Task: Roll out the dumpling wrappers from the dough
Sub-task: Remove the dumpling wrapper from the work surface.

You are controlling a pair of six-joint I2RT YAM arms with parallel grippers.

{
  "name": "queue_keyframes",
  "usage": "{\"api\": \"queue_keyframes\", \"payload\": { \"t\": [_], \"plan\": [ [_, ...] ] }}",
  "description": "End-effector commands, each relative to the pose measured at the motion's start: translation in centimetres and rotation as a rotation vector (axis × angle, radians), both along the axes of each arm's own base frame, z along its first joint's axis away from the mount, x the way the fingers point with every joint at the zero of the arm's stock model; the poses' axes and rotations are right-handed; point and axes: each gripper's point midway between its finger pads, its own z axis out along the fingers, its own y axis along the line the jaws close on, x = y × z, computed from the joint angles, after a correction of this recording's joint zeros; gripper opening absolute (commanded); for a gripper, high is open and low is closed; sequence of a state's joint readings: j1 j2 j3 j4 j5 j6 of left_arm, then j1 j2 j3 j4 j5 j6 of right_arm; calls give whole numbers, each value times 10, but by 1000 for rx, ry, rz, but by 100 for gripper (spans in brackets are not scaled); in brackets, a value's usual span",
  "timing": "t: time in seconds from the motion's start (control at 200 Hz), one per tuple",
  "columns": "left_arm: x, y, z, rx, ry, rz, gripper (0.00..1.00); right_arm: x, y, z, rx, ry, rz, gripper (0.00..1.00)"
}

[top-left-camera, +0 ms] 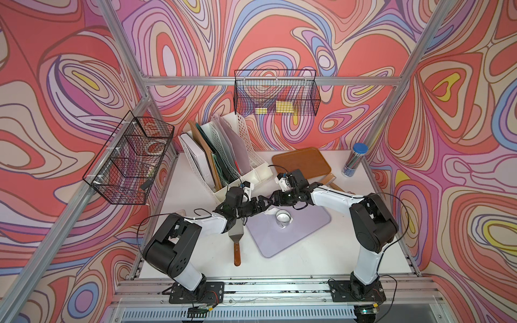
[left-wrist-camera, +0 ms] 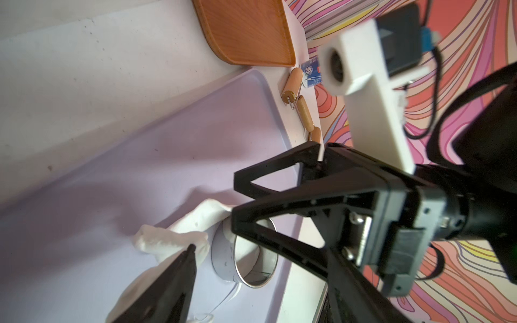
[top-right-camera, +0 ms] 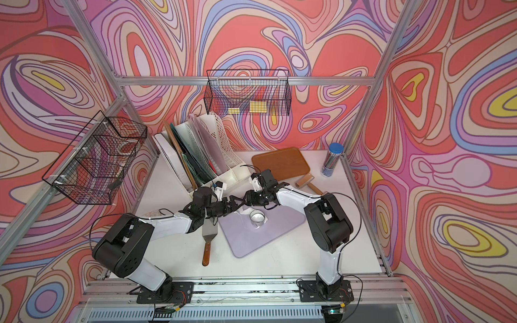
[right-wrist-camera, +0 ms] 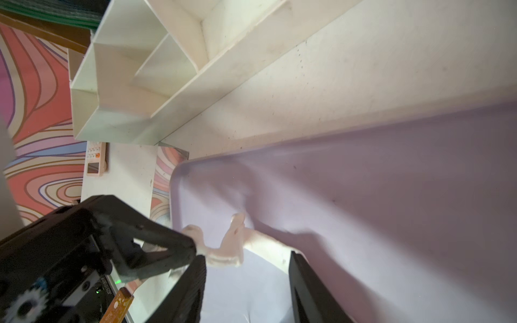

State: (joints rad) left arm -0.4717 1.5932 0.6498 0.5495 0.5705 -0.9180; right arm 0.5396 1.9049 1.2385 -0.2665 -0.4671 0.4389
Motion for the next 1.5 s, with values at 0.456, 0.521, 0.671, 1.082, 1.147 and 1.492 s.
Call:
{"api": "queue_keyframes", "payload": {
  "t": [0.456, 0.521, 0.671, 1.082, 1.147, 1.492],
  "plan": [
    [24, 4, 49, -110, -119, 68, 78, -12, 7, -47, -45, 79, 46, 52],
    [25, 12, 63, -107, -145, 78, 78, -9, 4, -45, -63, 64, 43, 52],
    [10, 26, 76, 108, -191, 52, 76, 0, 10, -7, -32, -10, 59, 53],
    [-57, 4, -1, 724, -48, -128, 49, 20, -68, 42, -94, -97, -131, 61],
    [-55, -9, -8, 784, -35, -173, 44, 13, -92, 39, -99, -72, -178, 60],
    [-25, -40, -36, 921, 9, -218, 33, -34, -140, 3, -78, 81, -268, 57]
  ]
}}
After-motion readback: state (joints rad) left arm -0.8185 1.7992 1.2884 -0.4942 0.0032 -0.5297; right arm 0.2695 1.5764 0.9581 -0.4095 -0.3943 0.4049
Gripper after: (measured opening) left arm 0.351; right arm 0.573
